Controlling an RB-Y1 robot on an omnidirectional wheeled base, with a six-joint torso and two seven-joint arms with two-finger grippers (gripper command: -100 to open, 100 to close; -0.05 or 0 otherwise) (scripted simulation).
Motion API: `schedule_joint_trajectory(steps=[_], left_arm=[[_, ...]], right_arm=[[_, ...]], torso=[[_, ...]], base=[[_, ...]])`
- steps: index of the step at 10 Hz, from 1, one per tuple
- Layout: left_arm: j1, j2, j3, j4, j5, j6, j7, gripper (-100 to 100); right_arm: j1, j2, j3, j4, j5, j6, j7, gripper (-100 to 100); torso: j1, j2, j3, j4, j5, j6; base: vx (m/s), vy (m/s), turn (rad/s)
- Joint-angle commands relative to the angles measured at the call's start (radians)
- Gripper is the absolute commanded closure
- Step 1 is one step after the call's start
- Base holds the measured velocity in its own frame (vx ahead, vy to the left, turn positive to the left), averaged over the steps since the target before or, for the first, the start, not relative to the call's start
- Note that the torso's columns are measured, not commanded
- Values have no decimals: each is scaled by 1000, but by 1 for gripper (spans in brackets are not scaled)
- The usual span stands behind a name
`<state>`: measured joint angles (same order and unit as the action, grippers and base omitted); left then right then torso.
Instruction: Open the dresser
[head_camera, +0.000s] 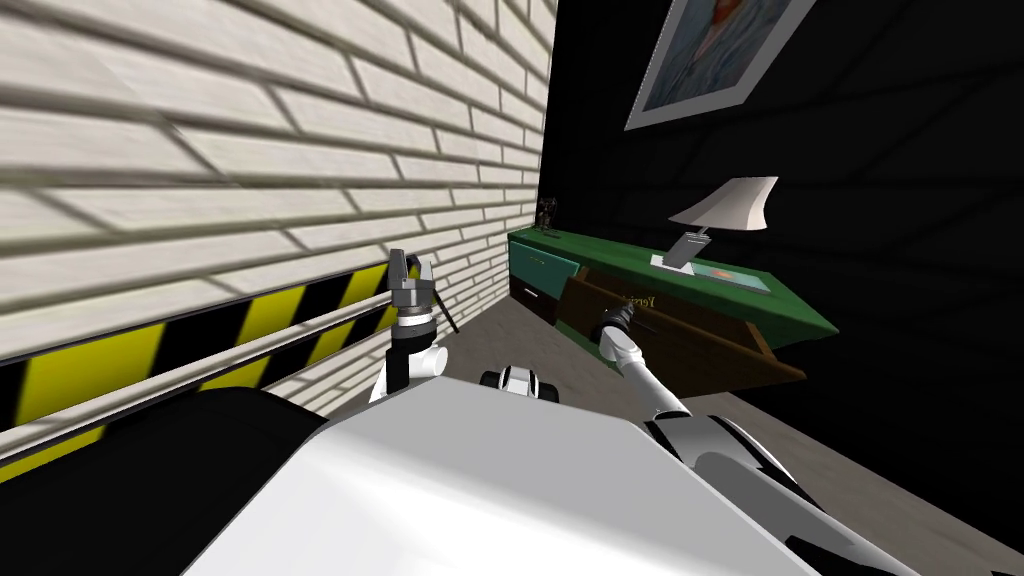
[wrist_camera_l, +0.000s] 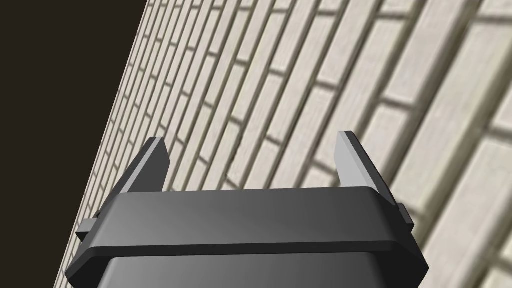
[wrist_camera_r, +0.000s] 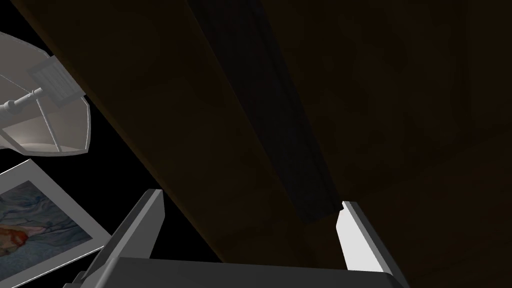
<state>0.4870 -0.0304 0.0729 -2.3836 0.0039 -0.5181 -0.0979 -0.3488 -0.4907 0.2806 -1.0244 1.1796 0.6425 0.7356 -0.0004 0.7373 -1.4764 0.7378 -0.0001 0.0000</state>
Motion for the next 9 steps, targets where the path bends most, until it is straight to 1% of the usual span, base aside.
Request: schedule_joint_trajectory(steps=[1, 2, 3, 4, 9], left_arm=[[0, 0, 0, 0, 0, 0, 0, 0], [0, 0, 0, 0, 0, 0, 0, 0], [0, 0, 0, 0, 0, 0, 0, 0], [0, 0, 0, 0, 0, 0, 0, 0], [0, 0, 0, 0, 0, 0, 0, 0]], right_arm=[[-53, -36, -24, 37, -53, -54, 39, -100], [-67, -45, -31, 45, -70, -68, 52, -100], [-54, -36, -26, 33, -60, -53, 45, -100], [-54, -38, -27, 32, -62, -56, 50, 0], [-54, -37, -27, 32, -62, -56, 49, 0]], torso=[[1, 1, 1, 1, 1, 0], [2, 2, 1, 1, 1, 0], [0, 1, 1, 0, 0, 0], [-2, -1, 0, 0, -1, 0], [1, 1, 1, 0, 0, 0]], base=[[-59, 81, -23], [-50, 67, -11], [-21, 29, -5], [-5, 7, 1], [0, 0, 0]])
